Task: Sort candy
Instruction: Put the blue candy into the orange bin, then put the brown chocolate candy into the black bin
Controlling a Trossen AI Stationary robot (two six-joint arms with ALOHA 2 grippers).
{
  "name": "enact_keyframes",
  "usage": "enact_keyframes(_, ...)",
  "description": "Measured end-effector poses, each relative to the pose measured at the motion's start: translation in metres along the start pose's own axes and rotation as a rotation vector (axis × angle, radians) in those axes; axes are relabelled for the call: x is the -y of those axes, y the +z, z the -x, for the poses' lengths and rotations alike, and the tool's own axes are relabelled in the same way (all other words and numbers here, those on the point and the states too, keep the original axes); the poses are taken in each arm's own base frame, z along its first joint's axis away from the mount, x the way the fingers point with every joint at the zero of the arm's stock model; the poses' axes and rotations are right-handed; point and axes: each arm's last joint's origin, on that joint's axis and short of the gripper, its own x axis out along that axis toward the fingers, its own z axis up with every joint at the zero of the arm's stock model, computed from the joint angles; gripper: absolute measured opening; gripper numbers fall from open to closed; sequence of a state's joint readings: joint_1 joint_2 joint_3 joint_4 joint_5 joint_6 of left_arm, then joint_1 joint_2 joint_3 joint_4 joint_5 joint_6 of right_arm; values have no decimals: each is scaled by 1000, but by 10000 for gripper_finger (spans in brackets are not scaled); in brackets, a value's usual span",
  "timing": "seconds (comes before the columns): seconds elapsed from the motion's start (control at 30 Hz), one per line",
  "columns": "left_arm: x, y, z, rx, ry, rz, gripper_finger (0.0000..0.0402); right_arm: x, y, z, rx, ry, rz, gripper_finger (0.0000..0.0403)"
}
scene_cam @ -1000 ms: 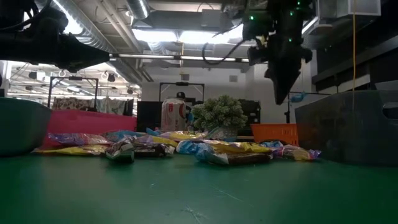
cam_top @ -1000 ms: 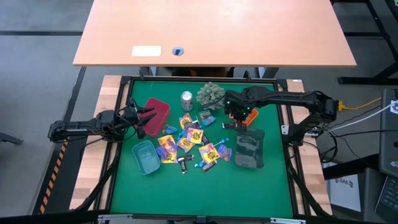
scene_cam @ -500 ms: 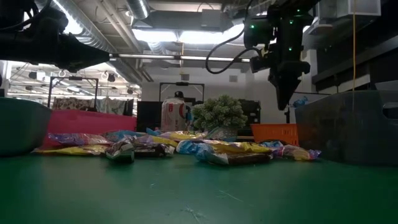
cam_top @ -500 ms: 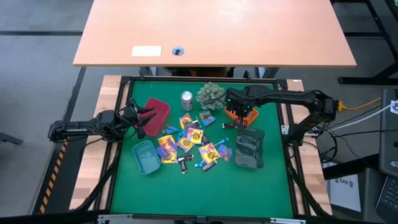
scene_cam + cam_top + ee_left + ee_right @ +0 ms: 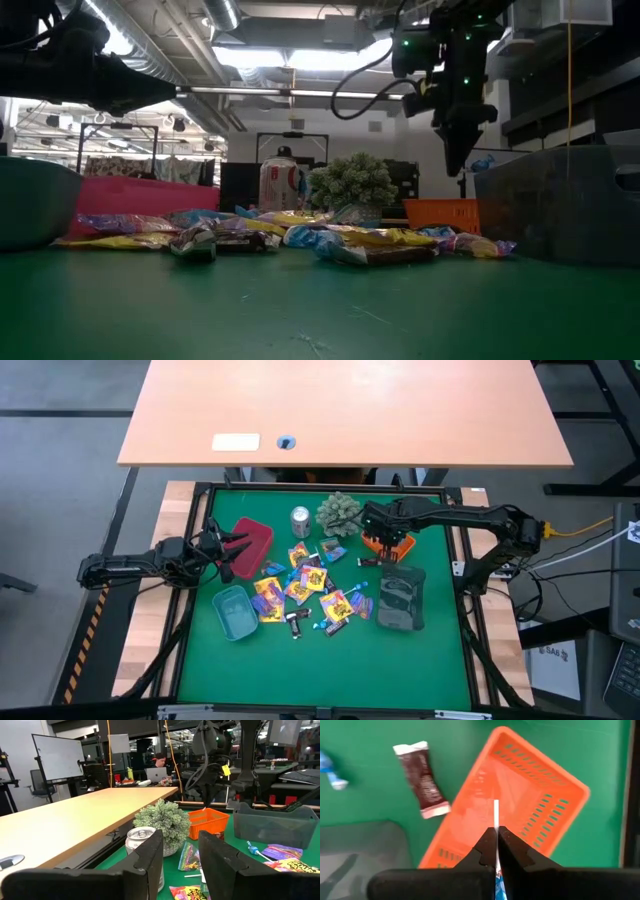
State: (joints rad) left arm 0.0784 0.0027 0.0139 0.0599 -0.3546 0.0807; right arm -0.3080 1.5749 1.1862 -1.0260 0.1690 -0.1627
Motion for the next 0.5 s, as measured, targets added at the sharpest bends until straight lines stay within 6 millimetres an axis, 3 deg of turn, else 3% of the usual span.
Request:
enact_keyframes(0.17,0,0,0,0,0,0,115,0,0,0,-2,-7,0,19)
enact_keyframes(0.5,0,0,0,0,0,0,115,0,0,0,-2,-7,0,107)
